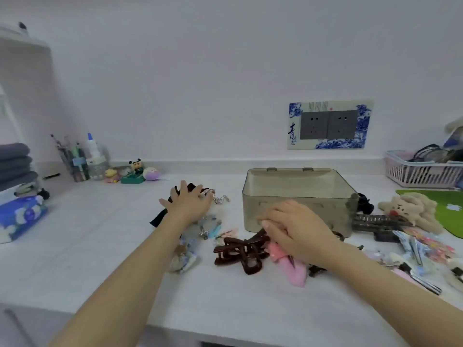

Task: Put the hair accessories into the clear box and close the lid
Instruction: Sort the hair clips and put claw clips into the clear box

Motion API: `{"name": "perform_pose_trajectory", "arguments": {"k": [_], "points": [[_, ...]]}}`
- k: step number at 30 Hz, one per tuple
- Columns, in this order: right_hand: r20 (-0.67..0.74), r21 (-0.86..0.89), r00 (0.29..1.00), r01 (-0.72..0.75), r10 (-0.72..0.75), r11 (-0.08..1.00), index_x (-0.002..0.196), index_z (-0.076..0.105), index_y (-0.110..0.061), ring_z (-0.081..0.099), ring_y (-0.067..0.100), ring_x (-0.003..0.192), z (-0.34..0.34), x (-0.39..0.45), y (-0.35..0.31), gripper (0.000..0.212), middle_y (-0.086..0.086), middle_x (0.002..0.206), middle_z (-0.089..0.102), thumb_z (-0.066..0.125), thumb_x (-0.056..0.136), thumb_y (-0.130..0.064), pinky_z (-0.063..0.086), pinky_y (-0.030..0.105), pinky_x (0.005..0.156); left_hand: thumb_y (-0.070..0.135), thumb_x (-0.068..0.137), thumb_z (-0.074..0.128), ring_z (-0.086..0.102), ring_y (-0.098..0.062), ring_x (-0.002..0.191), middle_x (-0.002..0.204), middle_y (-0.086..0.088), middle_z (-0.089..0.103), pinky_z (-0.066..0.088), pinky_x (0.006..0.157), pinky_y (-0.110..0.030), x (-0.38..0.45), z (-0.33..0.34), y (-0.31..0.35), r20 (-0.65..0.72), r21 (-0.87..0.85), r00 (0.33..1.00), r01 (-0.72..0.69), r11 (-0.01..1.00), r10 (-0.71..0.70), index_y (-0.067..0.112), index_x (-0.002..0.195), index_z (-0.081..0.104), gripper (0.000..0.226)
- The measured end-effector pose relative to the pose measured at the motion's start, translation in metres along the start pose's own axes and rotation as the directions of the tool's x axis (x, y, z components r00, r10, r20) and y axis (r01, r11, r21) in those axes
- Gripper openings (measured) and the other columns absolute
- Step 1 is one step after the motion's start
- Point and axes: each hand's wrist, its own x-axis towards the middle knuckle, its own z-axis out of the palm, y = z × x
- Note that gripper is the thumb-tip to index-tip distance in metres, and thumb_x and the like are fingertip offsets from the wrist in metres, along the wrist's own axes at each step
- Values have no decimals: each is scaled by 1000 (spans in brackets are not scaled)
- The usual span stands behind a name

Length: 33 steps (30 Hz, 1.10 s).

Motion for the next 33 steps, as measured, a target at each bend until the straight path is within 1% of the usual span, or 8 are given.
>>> {"name": "perform_pose_trajectory", "arguments": {"k": [6, 10, 15, 21, 24, 28, 31, 33], "points": [[64, 40, 996, 65, -68, 997, 123, 56, -32, 48, 11, 114, 20, 29, -16, 40, -11, 118, 60, 32, 94, -44, 38, 26, 94, 70, 85, 23, -9, -36, 145, 160, 1, -6, 9, 111, -65, 17, 10, -12, 108, 80, 993, -64, 995, 56, 47, 143, 20, 63], [93, 57, 994, 58, -63, 997, 126, 53, -32, 46, 11, 120, 25, 45, -26, 36, -10, 125, 56, 36, 95, -40, 40, 30, 98, 68, 85, 29, 2, -34, 142, 156, -2, 11, 23, 109, -56, 18, 12, -13, 115, 113, 988, -115, 987, 102, 45, 135, 39, 57], [94, 67, 995, 28, -34, 997, 128, 50, -30, 49, 11, 116, 25, 57, -35, 35, -8, 125, 55, 38, 95, -34, 43, 30, 94, 61, 87, 31, 4, -32, 140, 154, -3, 11, 25, 109, -51, -1, 8, -14, 166, 124, 978, -148, 981, 127, 41, 131, 46, 50], [193, 136, 980, -74, 47, 988, 139, 39, -19, 46, 18, 125, 36, 77, -48, 46, 0, 142, 44, 35, 94, -8, 40, 32, 102, 40, 95, 27, 9, -30, 140, 151, -4, 20, 25, 109, -46, -28, 4, -21, 167, -36, 965, -199, 979, 202, 38, 135, 42, 43], [329, 100, 943, -92, 54, 991, 144, 24, -11, 38, 23, 131, 47, 89, -59, 58, 8, 147, 33, 35, 89, 3, 37, 36, 105, 40, 90, 29, 26, -29, 138, 148, -4, 34, 26, 113, -45, -24, -6, -29, 75, -191, 969, -217, 957, 234, 33, 139, 37, 50], [483, 8, 865, -159, 135, 987, 145, 8, 1, 8, 30, 144, 63, 115, -67, 59, 18, 154, 7, 36, 93, -6, 14, 36, 118, 39, 94, 33, 22, -24, 143, 155, -1, 26, 12, 117, -48, -13, -13, -37, 20, -99, 985, -167, 981, 170, 31, 141, 36, 48], [492, -49, 843, -223, 218, 974, 141, 17, 3, 20, 34, 137, 74, 132, -64, 56, 21, 149, 20, 37, 94, -19, 21, 39, 114, 27, 99, 34, 37, -19, 135, 146, -3, 44, 28, 102, -25, -15, -11, -40, 69, -362, 976, -167, 917, 205, 16, 134, 49, 40], [498, -99, 838, -197, 220, 975, 129, 35, 1, 36, 32, 124, 74, 135, -62, 42, 19, 137, 36, 38, 93, -19, 31, 36, 103, 24, 98, 34, 45, -17, 127, 139, 0, 51, 30, 95, -22, -21, -11, -42, 43, -411, 980, -161, 897, 196, 16, 130, 54, 38]]}}
